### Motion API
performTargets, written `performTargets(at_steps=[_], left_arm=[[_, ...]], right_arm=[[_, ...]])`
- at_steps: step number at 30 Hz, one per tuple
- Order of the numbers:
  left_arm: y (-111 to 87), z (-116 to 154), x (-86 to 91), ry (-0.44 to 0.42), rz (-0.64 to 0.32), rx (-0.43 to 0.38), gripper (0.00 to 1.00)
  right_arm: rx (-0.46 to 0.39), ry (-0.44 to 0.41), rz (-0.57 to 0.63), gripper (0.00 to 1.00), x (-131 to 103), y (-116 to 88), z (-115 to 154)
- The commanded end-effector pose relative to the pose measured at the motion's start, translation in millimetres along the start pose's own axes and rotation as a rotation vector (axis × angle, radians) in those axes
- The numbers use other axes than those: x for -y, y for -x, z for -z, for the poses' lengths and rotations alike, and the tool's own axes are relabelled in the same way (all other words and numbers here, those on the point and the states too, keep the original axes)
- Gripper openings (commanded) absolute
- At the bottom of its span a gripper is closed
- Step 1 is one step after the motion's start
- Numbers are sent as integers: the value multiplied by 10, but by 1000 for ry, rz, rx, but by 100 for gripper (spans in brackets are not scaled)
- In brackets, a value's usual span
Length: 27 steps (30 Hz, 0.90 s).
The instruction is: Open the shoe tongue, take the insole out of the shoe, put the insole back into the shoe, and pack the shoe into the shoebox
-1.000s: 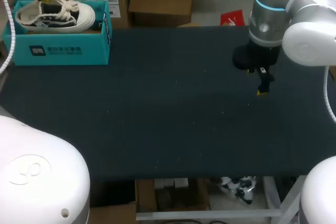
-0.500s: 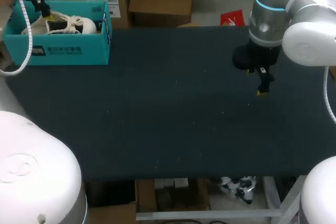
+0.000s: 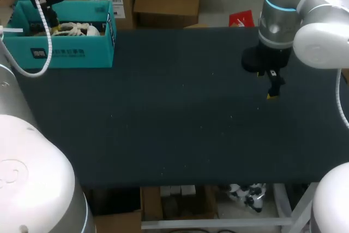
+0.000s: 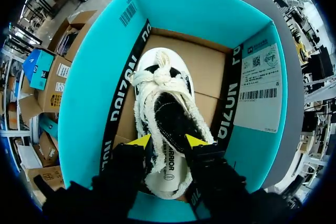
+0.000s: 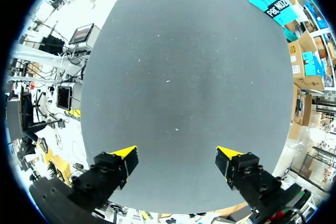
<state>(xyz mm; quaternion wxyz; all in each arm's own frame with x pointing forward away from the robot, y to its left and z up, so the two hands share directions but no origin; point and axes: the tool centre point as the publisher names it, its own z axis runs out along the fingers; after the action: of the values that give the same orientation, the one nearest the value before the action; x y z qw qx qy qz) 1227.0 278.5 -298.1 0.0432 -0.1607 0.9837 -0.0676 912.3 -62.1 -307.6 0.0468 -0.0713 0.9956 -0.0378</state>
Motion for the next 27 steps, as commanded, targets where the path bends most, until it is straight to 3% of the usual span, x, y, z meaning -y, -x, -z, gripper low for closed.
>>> performTargets(at_steps=[1,5,11,14,17,27], left_arm=[[-4,298,13,-46,-3,-91,100],[-150,731,193,-72,-21,-19,100],[-491,1130,460,-41,-73,49,100],[-665,1234,537,-9,-79,88,100],[-958,1277,582,14,-84,123,100],[-1656,1337,617,63,-86,230,100]], right_arm=[[-3,-2,0,100,-3,5,6],[-3,-2,0,100,-3,5,6],[-3,-2,0,100,-3,5,6],[-3,-2,0,100,-3,5,6],[-3,-2,0,100,-3,5,6],[-3,-2,0,100,-3,5,6]])
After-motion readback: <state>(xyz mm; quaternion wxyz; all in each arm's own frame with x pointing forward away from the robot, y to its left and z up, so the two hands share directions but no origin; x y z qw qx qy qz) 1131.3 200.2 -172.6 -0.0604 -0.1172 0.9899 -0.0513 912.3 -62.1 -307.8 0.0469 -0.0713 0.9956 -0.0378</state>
